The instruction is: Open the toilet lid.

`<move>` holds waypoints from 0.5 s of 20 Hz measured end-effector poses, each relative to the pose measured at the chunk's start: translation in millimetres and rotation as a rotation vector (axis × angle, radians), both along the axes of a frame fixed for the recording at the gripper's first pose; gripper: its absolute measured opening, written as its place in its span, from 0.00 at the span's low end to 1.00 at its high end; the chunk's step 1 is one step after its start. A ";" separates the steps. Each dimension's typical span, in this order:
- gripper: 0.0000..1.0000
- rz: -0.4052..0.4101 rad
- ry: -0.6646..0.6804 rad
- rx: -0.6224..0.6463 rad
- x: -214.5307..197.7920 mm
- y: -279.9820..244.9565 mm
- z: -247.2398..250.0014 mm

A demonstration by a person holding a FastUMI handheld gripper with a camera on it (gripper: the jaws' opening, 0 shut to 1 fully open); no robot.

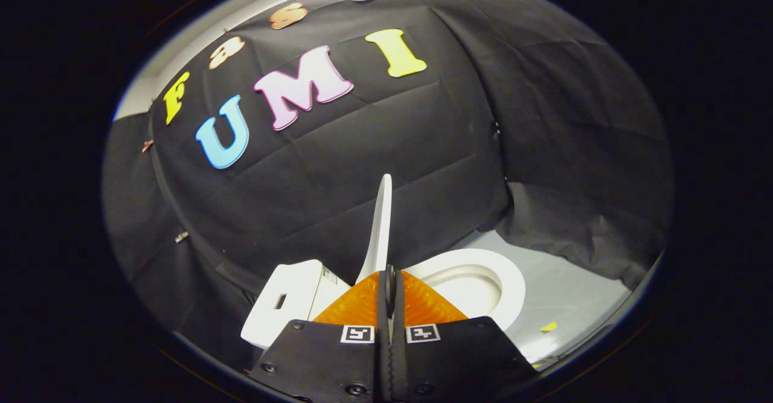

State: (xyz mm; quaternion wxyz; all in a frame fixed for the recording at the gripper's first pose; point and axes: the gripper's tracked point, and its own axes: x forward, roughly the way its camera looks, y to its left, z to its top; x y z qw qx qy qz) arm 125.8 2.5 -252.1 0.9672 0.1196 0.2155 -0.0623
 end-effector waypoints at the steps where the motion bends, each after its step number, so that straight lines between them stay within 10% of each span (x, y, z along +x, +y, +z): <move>1: 0.05 0.015 -0.005 -0.036 0.4 11.1 5.2; 10: 0.05 0.154 -0.056 -0.257 1.4 119.0 26.0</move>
